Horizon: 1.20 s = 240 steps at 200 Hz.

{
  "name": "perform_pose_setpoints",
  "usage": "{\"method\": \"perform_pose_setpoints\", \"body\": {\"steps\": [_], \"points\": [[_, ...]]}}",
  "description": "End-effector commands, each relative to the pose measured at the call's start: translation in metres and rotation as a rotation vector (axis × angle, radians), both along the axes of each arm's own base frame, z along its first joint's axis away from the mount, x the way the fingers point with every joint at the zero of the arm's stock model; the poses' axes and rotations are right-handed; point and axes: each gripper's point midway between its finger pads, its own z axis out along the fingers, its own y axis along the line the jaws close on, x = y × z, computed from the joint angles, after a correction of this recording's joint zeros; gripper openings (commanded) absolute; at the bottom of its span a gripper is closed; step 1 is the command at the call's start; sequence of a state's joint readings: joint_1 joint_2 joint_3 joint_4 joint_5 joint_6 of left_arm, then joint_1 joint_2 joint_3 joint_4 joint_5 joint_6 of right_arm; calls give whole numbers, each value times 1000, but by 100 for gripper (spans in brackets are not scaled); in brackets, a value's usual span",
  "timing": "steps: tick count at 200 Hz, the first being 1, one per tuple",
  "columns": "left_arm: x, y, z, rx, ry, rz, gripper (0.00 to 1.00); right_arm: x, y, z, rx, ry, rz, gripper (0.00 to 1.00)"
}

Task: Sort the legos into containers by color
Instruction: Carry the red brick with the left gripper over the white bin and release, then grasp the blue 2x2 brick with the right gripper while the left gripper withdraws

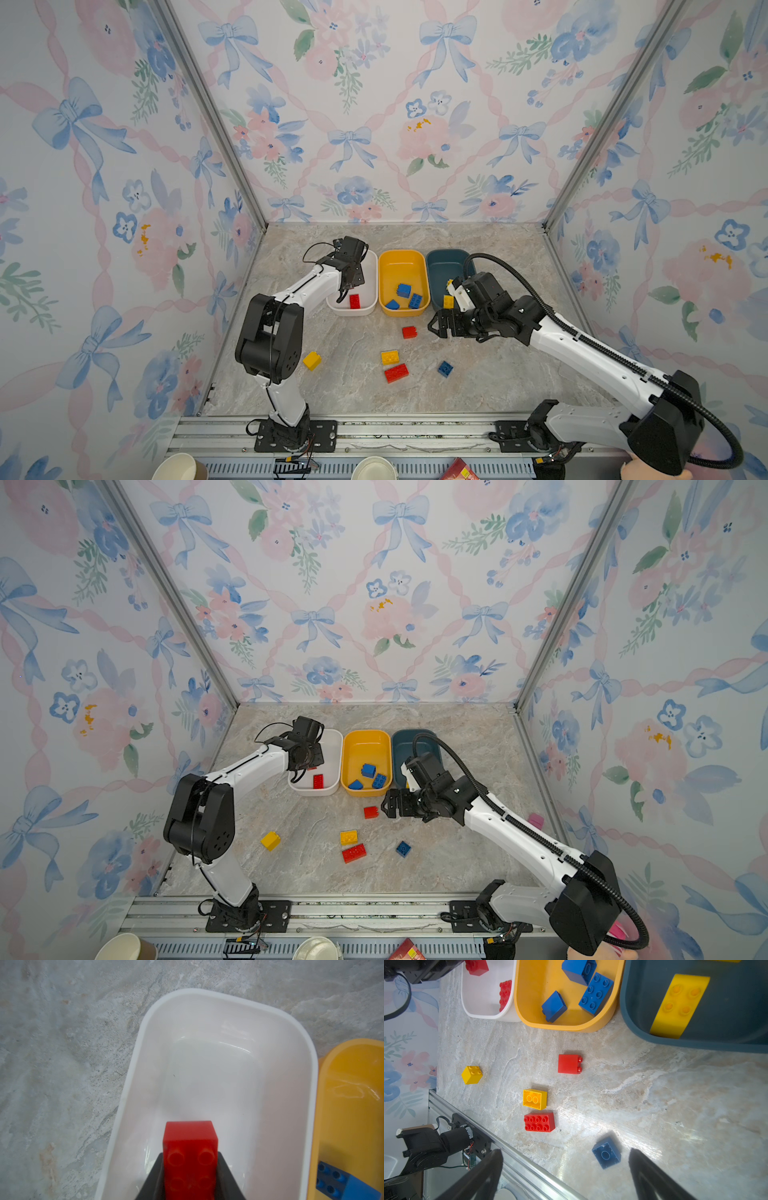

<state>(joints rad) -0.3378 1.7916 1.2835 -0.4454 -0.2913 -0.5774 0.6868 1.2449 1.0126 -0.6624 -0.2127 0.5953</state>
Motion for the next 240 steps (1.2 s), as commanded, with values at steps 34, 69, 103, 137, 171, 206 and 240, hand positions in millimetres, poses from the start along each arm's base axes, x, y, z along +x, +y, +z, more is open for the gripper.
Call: {"method": "perform_pose_setpoints", "body": {"steps": [34,69,103,137,171,206,240], "points": [[22,-3,-6,28,-3,-39,33,-5,-16,-10,-39,24,-39,97],[20,-5,-11,18,11,-45,44,-8,-21,-19,-59,37,-45,97],[18,-6,-5,4,0,-45,49,-11,-27,-30,-109,50,-45,97],[14,-13,8,-52,-31,-60,51,-19,-33,-45,-210,41,-10,99],[4,-19,29,-111,-84,-77,56,-30,-36,-65,-338,16,96,98],[-14,-24,51,-173,-138,-111,65,-37,-27,-77,-408,-26,249,93],[-37,-26,60,-245,-167,-134,72,-43,-18,-88,-439,-41,340,91]]}}
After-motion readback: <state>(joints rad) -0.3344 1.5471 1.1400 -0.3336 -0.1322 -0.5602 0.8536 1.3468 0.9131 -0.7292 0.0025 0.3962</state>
